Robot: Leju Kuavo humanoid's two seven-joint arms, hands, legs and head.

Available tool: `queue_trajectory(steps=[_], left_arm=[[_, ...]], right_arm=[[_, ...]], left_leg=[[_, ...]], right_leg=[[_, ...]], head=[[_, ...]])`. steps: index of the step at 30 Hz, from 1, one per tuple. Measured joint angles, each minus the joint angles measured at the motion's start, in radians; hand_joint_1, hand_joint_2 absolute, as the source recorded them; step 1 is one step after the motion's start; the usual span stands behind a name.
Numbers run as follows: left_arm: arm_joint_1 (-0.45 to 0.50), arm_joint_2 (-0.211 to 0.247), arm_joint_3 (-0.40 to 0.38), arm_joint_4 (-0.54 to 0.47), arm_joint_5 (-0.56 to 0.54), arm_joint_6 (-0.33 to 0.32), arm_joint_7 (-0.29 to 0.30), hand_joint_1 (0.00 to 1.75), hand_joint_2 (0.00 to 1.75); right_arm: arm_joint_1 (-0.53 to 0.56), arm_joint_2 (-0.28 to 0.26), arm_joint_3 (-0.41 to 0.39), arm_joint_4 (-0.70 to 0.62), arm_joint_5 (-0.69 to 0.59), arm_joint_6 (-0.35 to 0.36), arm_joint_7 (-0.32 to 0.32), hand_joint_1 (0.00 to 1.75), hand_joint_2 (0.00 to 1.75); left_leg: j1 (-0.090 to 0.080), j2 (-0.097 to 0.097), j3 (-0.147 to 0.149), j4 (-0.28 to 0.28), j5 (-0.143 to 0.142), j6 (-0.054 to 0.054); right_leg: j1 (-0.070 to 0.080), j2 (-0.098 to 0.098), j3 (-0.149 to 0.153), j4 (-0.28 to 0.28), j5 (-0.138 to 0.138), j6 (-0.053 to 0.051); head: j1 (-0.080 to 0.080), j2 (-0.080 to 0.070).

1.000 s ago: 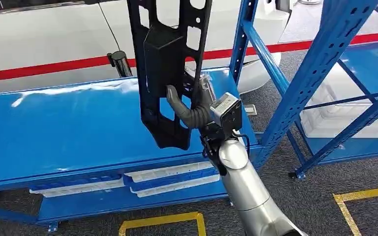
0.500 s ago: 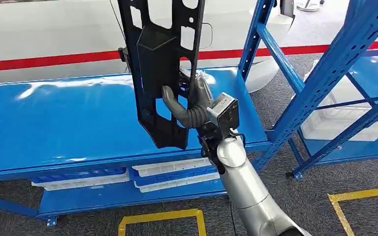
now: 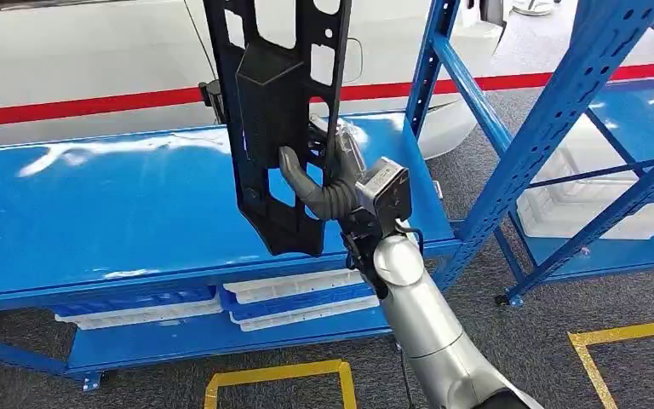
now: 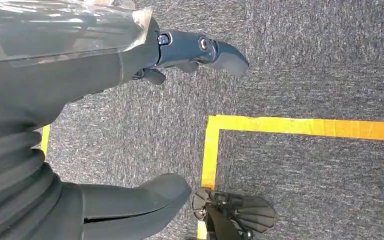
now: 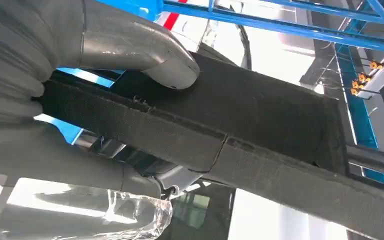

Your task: Take the parts from the cabinet and place them on the table.

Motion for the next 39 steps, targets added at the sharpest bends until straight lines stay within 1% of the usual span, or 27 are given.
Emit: queue_trajectory(steps=[3,4,5,6,7,8,9,10,11,13,15,16,18,19,20,23,25,26,28,29,30,31,32,34,35,36,39], left_arm=[[0.0,0.0,0.0,0.0,0.0,0.0,0.0,0.0,1.75],[0.0,0.003,0.001,0.0,0.0,0.0,0.0,0.0,1.75],[0.0,0.001,0.001,0.0,0.0,0.0,0.0,0.0,1.75],[0.0,0.002,0.002,0.0,0.0,0.0,0.0,0.0,1.75],[0.001,0.002,0.003,0.0,0.002,0.0,0.0,0.0,1.75],[-0.002,0.001,0.003,0.0,0.004,0.0,0.0,0.0,1.75],[-0.001,0.0,0.005,0.0,0.006,0.0,-0.002,0.0,1.75],[-0.001,-0.003,0.006,0.0,0.006,0.0,-0.003,0.0,1.75],[-0.002,-0.003,0.01,0.0,0.006,0.0,-0.005,0.0,1.75],[-0.002,-0.004,0.013,0.0,0.005,-0.001,-0.007,0.0,1.75],[-0.002,-0.005,0.014,0.0,0.005,-0.001,-0.008,0.0,1.75],[0.0,-0.006,0.014,0.0,0.005,-0.002,-0.008,0.0,1.75],[0.0,-0.006,0.014,0.0,0.002,-0.003,-0.009,0.0,1.75],[-0.001,-0.007,0.014,0.0,0.001,-0.003,-0.01,0.0,1.75],[-0.001,-0.007,0.014,0.0,0.001,-0.003,-0.011,0.0,1.75],[0.0,-0.007,0.014,0.0,0.001,-0.005,-0.012,0.0,1.75],[-0.001,-0.004,0.015,0.0,0.001,-0.005,-0.012,0.0,1.75],[0.0,-0.004,0.015,0.0,0.001,-0.005,-0.012,0.0,1.75],[-0.001,-0.004,0.015,0.0,-0.002,-0.009,-0.011,0.0,1.75],[0.0,-0.004,0.015,0.0,-0.003,-0.01,-0.009,0.0,1.75],[0.0,-0.004,0.015,0.0,-0.003,-0.012,-0.008,0.0,1.75],[0.0,-0.004,0.015,0.0,-0.003,-0.012,-0.008,0.0,1.75],[-0.001,-0.003,0.015,0.0,-0.003,-0.012,-0.008,0.0,1.75],[-0.002,-0.001,0.015,0.0,-0.004,-0.012,-0.009,0.0,1.75],[-0.003,-0.001,0.015,0.0,-0.004,-0.012,-0.009,0.0,1.75],[-0.004,-0.001,0.015,0.0,-0.005,-0.014,-0.01,0.0,1.75],[-0.005,-0.001,0.015,0.0,-0.012,-0.014,-0.012,0.0,1.75]], right_arm=[[0.0,0.0,0.0,0.0,0.0,0.0,0.0,1.75,1.75],[-0.002,0.001,0.0,0.001,0.0,0.0,-0.001,1.75,1.75],[-0.005,0.007,0.001,0.005,0.0,0.001,-0.001,1.75,1.75],[-0.004,0.007,0.001,0.005,0.0,0.001,-0.001,1.75,1.75],[-0.004,0.007,0.002,0.015,0.0,0.001,-0.001,1.75,1.75],[-0.014,0.01,0.003,0.015,-0.002,0.001,-0.002,1.75,1.75],[-0.016,0.01,0.007,0.019,-0.002,0.002,-0.004,1.75,1.75],[-0.016,0.008,0.007,0.022,-0.002,0.001,-0.006,1.75,1.75],[-0.017,0.008,0.007,0.023,-0.002,0.0,-0.008,1.75,1.75],[-0.015,0.005,0.007,0.025,-0.002,0.0,-0.011,1.75,1.75],[-0.013,0.001,0.007,0.029,-0.002,0.0,-0.014,1.75,1.75],[-0.011,-0.001,0.007,0.031,-0.001,-0.001,-0.016,1.75,1.75],[-0.01,-0.002,0.007,0.032,-0.001,-0.001,-0.02,1.75,1.75],[-0.01,-0.002,0.007,0.031,0.0,-0.002,-0.024,1.75,1.75],[-0.011,-0.002,0.007,0.031,0.0,-0.002,-0.027,1.75,1.75],[-0.008,-0.001,0.006,0.031,0.001,-0.002,-0.032,1.75,1.75],[-0.009,-0.001,0.006,0.031,0.003,-0.002,-0.034,1.75,1.75],[-0.009,0.0,0.006,0.031,0.004,-0.002,-0.036,1.75,1.75],[-0.009,0.0,0.006,0.032,0.004,-0.002,-0.037,1.75,1.75],[-0.008,0.0,0.006,0.032,0.003,-0.002,-0.038,1.75,1.75],[-0.007,-0.001,0.006,0.032,0.001,-0.001,-0.039,1.75,1.75],[-0.007,-0.001,0.006,0.032,0.0,-0.001,-0.039,1.75,1.75],[-0.007,-0.001,0.006,0.033,0.0,0.0,-0.039,1.75,1.75],[-0.007,-0.001,0.006,0.032,0.0,0.002,-0.041,1.75,1.75],[-0.008,-0.001,0.006,0.032,-0.001,0.003,-0.043,1.75,1.75],[-0.009,-0.002,0.005,0.033,-0.001,0.006,-0.047,1.75,1.75],[-0.007,-0.001,0.002,0.035,0.002,0.006,-0.062,1.75,1.75]], left_leg=[[0.001,0.0,-0.002,0.001,-0.003,0.0],[0.004,-0.002,-0.008,0.012,-0.021,-0.005],[0.012,-0.003,-0.07,0.172,-0.127,-0.024],[0.013,-0.003,-0.091,0.224,-0.151,-0.028],[0.021,-0.003,-0.088,0.259,-0.142,-0.035],[0.02,-0.01,0.055,0.0,-0.064,-0.031],[0.011,-0.009,0.041,-0.001,-0.049,-0.007],[0.017,-0.003,0.039,-0.009,-0.038,0.009],[0.011,-0.004,0.033,-0.01,-0.032,0.019],[0.007,-0.003,0.02,-0.01,-0.024,0.03],[0.003,-0.002,0.009,-0.009,-0.016,0.035],[0.001,-0.002,0.005,-0.009,-0.012,0.035],[-0.002,-0.003,0.001,-0.008,-0.007,0.032],[-0.003,-0.004,0.0,-0.006,-0.005,0.028],[-0.009,-0.004,-0.003,-0.002,-0.003,0.024],[-0.005,-0.001,-0.009,-0.003,0.008,0.007],[-0.001,-0.004,-0.016,0.003,0.001,-0.003],[0.0,-0.005,-0.027,0.031,-0.034,-0.011],[0.008,-0.005,-0.08,0.169,-0.125,-0.024],[0.011,-0.005,-0.11,0.249,-0.161,-0.03],[0.015,-0.004,-0.126,0.301,-0.177,-0.036],[0.019,-0.004,-0.117,0.3,-0.169,-0.039],[0.025,-0.004,-0.084,0.252,-0.138,-0.041],[0.032,-0.004,0.025,0.076,-0.061,-0.044],[0.034,-0.007,0.054,0.018,-0.063,-0.046],[0.025,-0.008,0.06,0.003,-0.061,-0.041],[0.018,-0.009,0.04,0.008,-0.055,-0.02]], right_leg=[[-0.004,-0.001,0.0,-0.003,0.001,-0.002],[-0.004,-0.002,0.0,-0.003,0.006,-0.007],[-0.006,-0.003,-0.012,-0.002,0.015,-0.02],[-0.005,-0.004,-0.016,-0.002,0.016,-0.019],[-0.007,-0.004,-0.033,0.006,0.024,-0.013],[-0.001,-0.003,-0.045,0.013,0.033,0.002],[-0.001,-0.002,-0.051,0.006,0.047,0.025],[-0.003,-0.003,-0.068,0.019,0.034,0.027],[-0.002,-0.003,-0.085,0.059,0.001,0.02],[-0.002,-0.002,-0.147,0.219,-0.079,0.004],[0.0,-0.002,-0.18,0.321,-0.112,0.007],[0.001,-0.002,-0.163,0.305,-0.105,0.012],[0.003,-0.002,-0.06,0.144,-0.054,0.024],[0.005,-0.003,0.005,0.038,-0.026,0.024],[0.009,-0.003,0.019,-0.008,-0.033,0.016],[0.015,0.0,0.017,-0.002,-0.019,0.004],[-0.007,-0.002,0.018,-0.01,-0.006,-0.006],[-0.006,-0.003,0.013,-0.01,0.0,-0.013],[-0.005,-0.005,0.003,-0.01,0.006,-0.021],[-0.005,-0.005,-0.004,-0.009,0.01,-0.021],[-0.005,-0.005,-0.009,-0.009,0.013,-0.017],[-0.006,-0.005,-0.013,-0.007,0.016,-0.018],[-0.008,-0.005,-0.016,-0.005,0.018,-0.015],[-0.013,-0.004,-0.018,0.003,0.018,-0.013],[-0.011,-0.004,-0.021,0.006,0.019,-0.012],[0.001,-0.004,-0.03,0.013,0.02,-0.002],[-0.002,-0.004,-0.043,0.006,0.037,0.023]], head=[[0.0,0.0],[0.0,0.0],[-0.003,0.0],[-0.003,0.0],[-0.004,0.0],[-0.003,0.0],[-0.003,0.0],[-0.005,0.0],[-0.002,0.0],[0.002,0.0],[0.002,0.0],[0.002,0.0],[0.002,0.0],[0.002,0.0],[0.002,0.0],[0.001,0.0],[0.002,0.0],[0.0,0.0],[-0.003,0.0],[-0.004,0.0],[-0.003,0.0],[-0.003,0.0],[-0.004,0.0],[-0.003,0.0],[-0.003,0.0],[-0.004,0.0],[-0.003,0.0]])
